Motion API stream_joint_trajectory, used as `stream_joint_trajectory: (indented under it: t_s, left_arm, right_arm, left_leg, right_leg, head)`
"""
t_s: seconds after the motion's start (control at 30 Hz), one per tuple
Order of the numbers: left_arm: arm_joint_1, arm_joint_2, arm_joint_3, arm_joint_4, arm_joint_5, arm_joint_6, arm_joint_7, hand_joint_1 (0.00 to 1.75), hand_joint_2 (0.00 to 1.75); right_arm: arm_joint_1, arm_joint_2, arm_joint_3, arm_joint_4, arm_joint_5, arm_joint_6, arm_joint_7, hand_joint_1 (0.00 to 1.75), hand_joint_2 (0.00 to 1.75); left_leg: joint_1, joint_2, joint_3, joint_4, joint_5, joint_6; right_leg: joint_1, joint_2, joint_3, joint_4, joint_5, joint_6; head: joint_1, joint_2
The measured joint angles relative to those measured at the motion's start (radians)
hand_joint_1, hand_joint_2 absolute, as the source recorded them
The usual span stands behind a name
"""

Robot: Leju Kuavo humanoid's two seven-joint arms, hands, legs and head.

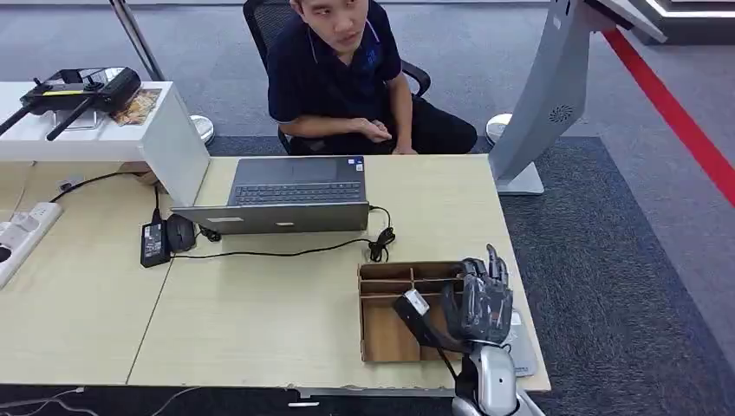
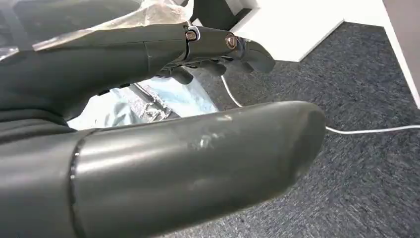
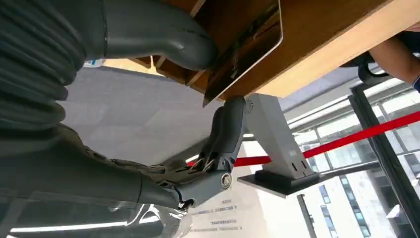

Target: Pass the card to the sensor for recognition and then transmit it.

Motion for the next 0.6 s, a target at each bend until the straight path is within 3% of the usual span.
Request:
stream_joint_trajectory:
  t_s: [0.3,0.33,0.6]
  left_arm:
    - [0.0,0.0,0.0,0.0,-0.001,0.0,0.0,0.0,0.0]
    - [0.0,0.0,0.0,0.0,-0.001,0.0,0.0,0.0,0.0]
    - [-0.001,0.0,-0.001,0.0,-0.001,0.0,0.0,0.0,0.0]
  right_arm:
    - [-0.001,0.0,0.013,0.0,-0.002,0.0,0.0,0.89,1.75]
    - [-0.001,0.0,0.014,0.0,-0.002,0.0,0.0,0.98,1.75]
    - [-0.002,0.0,0.019,0.0,-0.002,0.0,-0.003,1.08,1.75]
  left_leg:
    - [0.0,0.0,0.0,0.0,0.0,0.0]
    - [0.0,0.0,0.0,0.0,0.0,0.0]
    - [0.0,0.0,0.0,0.0,0.0,0.0]
  right_leg:
    - [0.0,0.0,0.0,0.0,0.0,0.0]
    - [0.0,0.0,0.0,0.0,0.0,0.0]
    - [0.0,0.0,0.0,0.0,0.0,0.0]
  head:
    - [0.0,0.0]
    - [0.0,0.0]
    - [0.0,0.0]
